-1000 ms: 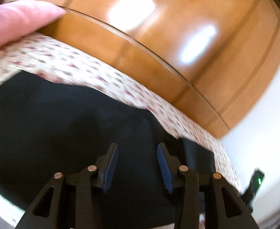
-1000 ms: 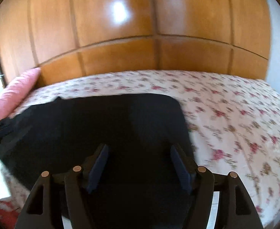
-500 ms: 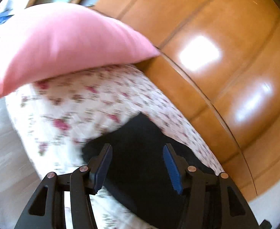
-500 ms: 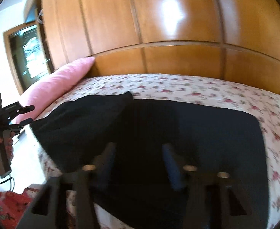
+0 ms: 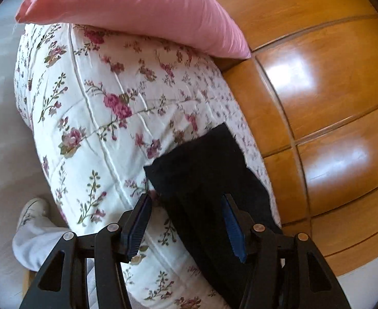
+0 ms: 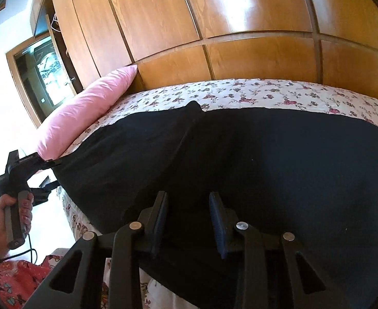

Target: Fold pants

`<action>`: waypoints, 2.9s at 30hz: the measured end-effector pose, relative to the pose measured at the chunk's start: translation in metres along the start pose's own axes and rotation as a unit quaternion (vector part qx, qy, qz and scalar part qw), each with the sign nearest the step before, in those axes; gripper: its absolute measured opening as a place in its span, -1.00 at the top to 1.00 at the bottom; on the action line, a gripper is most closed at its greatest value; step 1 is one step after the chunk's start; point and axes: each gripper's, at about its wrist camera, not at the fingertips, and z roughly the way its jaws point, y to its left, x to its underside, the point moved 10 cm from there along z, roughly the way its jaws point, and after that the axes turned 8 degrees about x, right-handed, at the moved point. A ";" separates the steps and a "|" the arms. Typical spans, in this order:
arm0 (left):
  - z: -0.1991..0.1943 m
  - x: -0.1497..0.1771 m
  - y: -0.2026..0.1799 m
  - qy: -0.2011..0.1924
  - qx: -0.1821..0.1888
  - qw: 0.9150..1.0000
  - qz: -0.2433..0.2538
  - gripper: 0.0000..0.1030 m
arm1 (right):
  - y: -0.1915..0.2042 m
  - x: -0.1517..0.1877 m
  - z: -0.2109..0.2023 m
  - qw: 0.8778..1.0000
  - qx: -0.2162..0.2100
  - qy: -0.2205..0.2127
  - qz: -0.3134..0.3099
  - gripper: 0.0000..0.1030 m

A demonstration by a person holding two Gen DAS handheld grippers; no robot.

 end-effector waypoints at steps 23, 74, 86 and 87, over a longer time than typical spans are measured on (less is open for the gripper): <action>-0.008 -0.014 -0.097 -0.026 0.101 0.990 0.097 0.73 | -0.003 -0.001 0.000 1.000 -0.003 0.003 0.013 0.34; 0.113 0.430 -0.299 0.324 0.247 0.720 0.561 0.48 | -0.189 0.001 -0.113 0.924 -0.005 -0.053 0.379 -0.12; 0.033 0.378 -0.313 0.249 0.357 0.699 0.567 0.23 | -0.160 -0.007 -0.085 0.954 -0.020 -0.037 0.295 -0.39; 0.035 0.360 -0.315 0.222 0.348 0.714 0.565 0.23 | -0.157 -0.008 -0.080 0.958 -0.019 -0.031 0.286 -0.39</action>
